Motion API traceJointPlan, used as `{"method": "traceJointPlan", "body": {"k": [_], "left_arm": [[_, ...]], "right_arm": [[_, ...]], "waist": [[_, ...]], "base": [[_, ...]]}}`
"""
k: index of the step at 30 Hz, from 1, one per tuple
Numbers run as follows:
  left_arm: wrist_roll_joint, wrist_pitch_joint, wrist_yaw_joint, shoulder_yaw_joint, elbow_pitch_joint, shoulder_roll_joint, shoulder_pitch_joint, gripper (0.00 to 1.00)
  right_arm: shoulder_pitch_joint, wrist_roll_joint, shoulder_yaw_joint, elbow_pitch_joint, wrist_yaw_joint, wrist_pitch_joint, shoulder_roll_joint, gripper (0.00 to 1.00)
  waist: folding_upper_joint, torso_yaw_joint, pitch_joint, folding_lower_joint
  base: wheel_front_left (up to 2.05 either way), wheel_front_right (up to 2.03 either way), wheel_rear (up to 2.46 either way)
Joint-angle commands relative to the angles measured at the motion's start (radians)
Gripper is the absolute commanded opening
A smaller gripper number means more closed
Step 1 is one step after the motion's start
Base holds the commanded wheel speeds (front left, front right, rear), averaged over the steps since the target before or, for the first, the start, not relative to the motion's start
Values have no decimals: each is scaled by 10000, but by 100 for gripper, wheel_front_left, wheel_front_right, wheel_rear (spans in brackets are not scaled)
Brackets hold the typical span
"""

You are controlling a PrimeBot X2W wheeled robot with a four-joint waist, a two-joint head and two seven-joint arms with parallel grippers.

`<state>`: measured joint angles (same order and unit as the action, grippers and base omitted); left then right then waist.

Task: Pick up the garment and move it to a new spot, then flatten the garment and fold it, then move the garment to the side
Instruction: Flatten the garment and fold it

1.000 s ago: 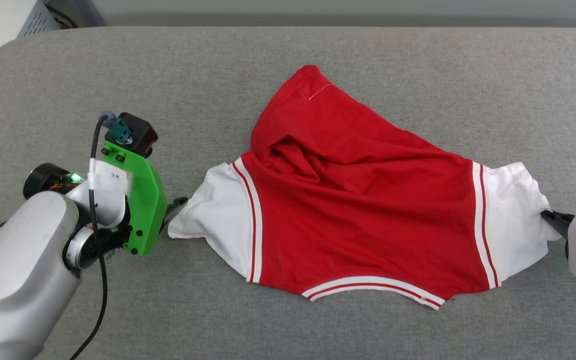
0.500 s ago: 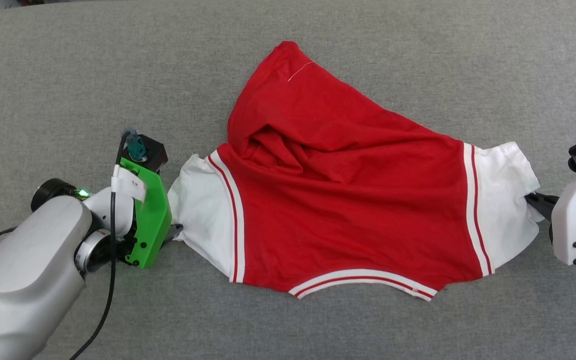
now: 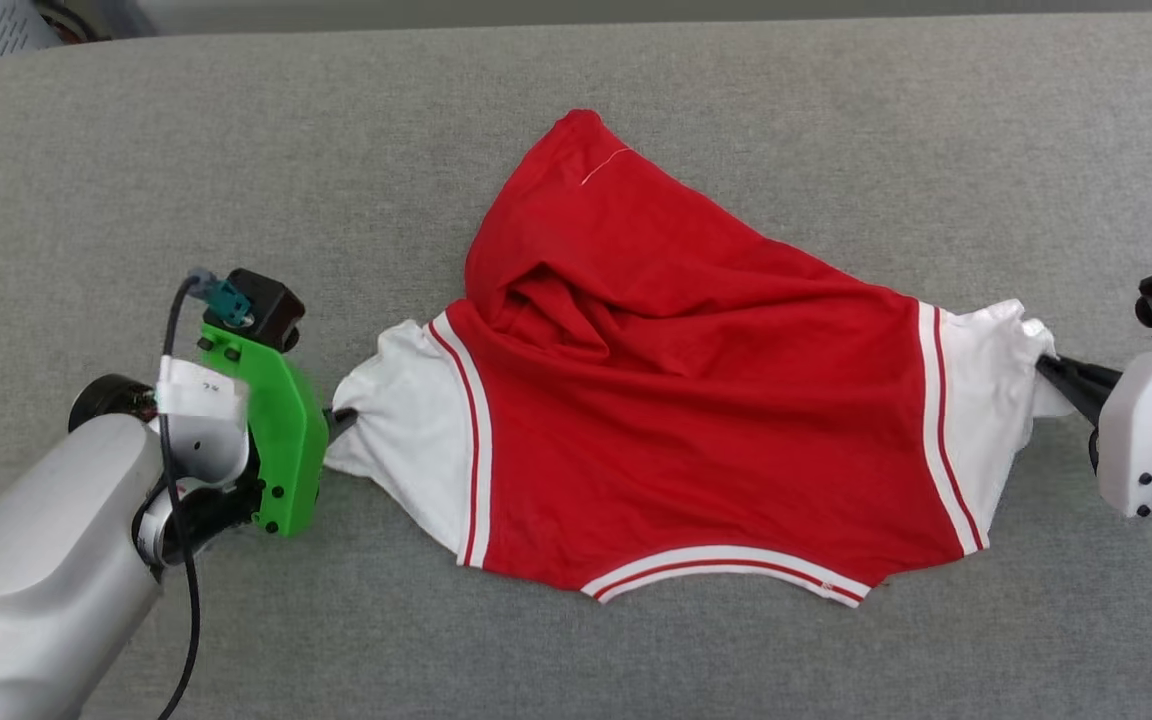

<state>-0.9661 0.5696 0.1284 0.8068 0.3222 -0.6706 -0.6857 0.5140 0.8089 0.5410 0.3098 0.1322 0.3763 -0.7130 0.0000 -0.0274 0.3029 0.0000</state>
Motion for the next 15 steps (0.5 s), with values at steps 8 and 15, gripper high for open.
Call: {"method": "traceJointPlan", "body": {"k": [8,15], "left_arm": [[-393,-1821,-167,-1078,-1970,-820,509,0],[-533,-2008,-984,-1917,-4083,-1329,230,0]], "right_arm": [[-348,330,-626,-1062,-15,-811,-595,0],[-246,791,-1758,-2320,-15,-945,-773,0]], "waist": [[0,330,-1250,0],[0,447,-1784,0]], "base": [[0,0,0],[0,0,0]]}}
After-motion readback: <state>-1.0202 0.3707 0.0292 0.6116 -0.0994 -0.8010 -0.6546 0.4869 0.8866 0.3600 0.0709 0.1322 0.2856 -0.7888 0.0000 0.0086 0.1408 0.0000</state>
